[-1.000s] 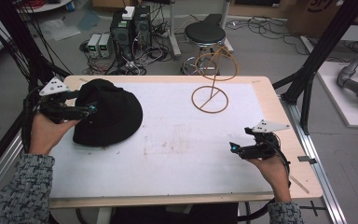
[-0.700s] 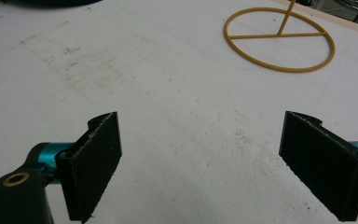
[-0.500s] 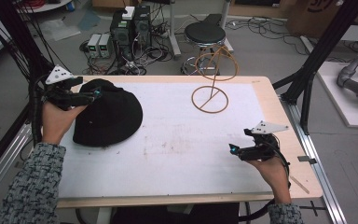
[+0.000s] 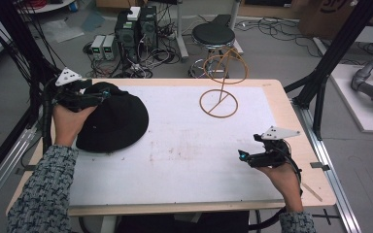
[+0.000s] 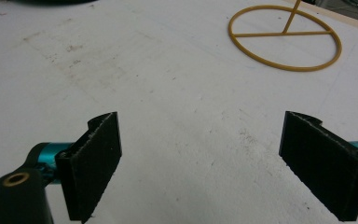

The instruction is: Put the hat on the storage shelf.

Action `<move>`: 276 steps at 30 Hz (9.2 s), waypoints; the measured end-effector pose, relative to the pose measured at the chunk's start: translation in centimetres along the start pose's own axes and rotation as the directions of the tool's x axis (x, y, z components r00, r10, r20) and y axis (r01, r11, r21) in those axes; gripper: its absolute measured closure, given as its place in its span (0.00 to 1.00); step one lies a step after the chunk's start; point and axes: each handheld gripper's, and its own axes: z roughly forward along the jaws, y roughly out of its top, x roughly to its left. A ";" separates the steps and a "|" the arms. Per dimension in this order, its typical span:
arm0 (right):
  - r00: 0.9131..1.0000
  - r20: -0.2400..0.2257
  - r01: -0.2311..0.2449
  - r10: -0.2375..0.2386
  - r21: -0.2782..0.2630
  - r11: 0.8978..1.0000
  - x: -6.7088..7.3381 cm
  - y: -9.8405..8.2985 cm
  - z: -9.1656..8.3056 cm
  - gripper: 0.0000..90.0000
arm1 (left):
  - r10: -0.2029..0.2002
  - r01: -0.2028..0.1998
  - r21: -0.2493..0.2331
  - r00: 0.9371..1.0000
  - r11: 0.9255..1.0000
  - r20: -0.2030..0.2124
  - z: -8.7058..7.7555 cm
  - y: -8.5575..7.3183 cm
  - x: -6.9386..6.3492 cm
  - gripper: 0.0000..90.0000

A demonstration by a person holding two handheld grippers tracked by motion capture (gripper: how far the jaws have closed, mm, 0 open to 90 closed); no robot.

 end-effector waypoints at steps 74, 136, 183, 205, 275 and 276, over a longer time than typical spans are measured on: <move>1.000 0.009 -0.023 0.023 -0.034 0.999 -0.2 -1.1 -1.4 0.14 | 0.154 -0.113 -0.260 0.978 0.959 0.142 -5.3 13.2 -1.1 0.95; 0.999 0.000 -0.036 0.036 -0.054 0.998 0.6 -2.9 -2.6 0.14 | 0.161 -0.030 -0.346 0.921 0.938 0.355 6.8 23.4 -10.1 0.95; 0.999 0.021 -0.043 0.044 -0.057 0.997 0.8 -3.7 -4.0 0.14 | 0.093 0.075 -0.335 0.884 0.939 0.459 15.8 23.4 -16.4 0.95; 0.999 0.013 -0.039 0.039 -0.053 0.998 0.9 -3.6 -4.0 0.14 | 0.115 0.030 -0.280 0.866 0.960 0.486 18.7 21.6 -18.7 0.95; 0.999 0.021 -0.037 0.039 -0.059 0.998 0.7 -3.7 -4.3 0.14 | 0.150 -0.103 -0.123 0.865 0.987 0.478 23.7 17.5 -21.3 0.90; 0.999 0.023 -0.037 0.039 -0.059 0.998 0.7 -3.7 -4.3 0.14 | 0.152 -0.105 -0.123 0.864 0.987 0.480 23.7 17.5 -21.3 0.89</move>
